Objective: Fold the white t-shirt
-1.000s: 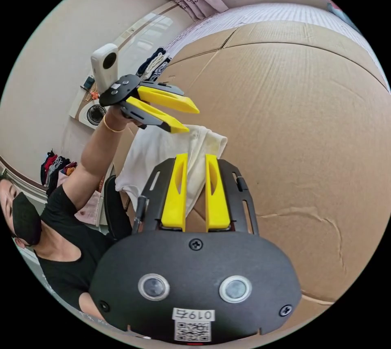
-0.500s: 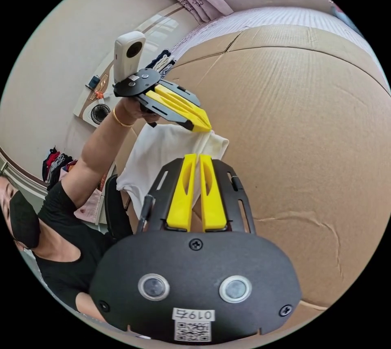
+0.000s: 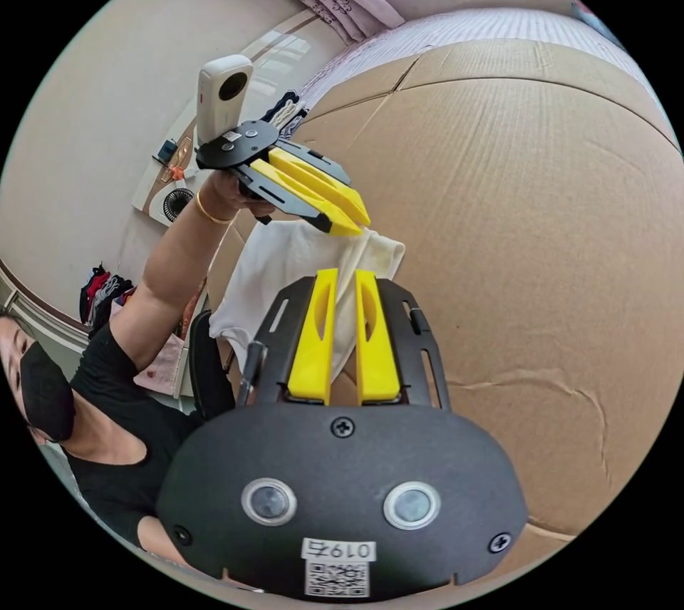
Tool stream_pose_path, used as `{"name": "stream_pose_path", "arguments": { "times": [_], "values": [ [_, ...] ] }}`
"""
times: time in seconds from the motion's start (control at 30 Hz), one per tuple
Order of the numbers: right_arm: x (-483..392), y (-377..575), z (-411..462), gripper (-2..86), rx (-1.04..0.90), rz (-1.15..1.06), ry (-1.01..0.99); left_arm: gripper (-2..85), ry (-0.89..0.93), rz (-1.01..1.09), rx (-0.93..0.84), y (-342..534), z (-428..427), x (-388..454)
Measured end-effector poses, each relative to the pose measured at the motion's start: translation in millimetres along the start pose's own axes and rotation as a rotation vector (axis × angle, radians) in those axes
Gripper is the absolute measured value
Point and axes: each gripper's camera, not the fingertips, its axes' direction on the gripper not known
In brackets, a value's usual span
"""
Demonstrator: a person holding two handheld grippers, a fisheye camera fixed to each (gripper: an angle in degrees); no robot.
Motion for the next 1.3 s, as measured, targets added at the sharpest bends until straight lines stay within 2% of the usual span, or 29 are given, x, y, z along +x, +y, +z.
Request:
{"name": "stream_pose_path", "arguments": {
  "times": [0.13,0.4,0.97,1.13,1.3],
  "values": [
    [3.7,-0.7,-2.0,0.3,0.014,-0.007,0.011,0.9,-0.026,0.024,-0.006,-3.8,0.6,2.7],
    [15.8,4.0,1.0,-0.5,0.035,0.016,0.044,0.5,-0.049,0.016,0.053,-0.8,-22.8,2.8],
    [52.9,44.3,77.0,-0.5,0.018,0.053,0.049,0.8,-0.080,-0.011,0.003,38.3,-39.1,19.1],
    [62.5,66.6,105.8,-0.7,0.025,0.056,0.044,0.9,-0.122,-0.090,0.096,67.5,-76.6,16.6],
    [75.1,94.1,138.4,0.3,0.035,0.067,-0.004,1.2,-0.153,-0.247,0.350,136.6,-153.2,19.2]
  ]
}}
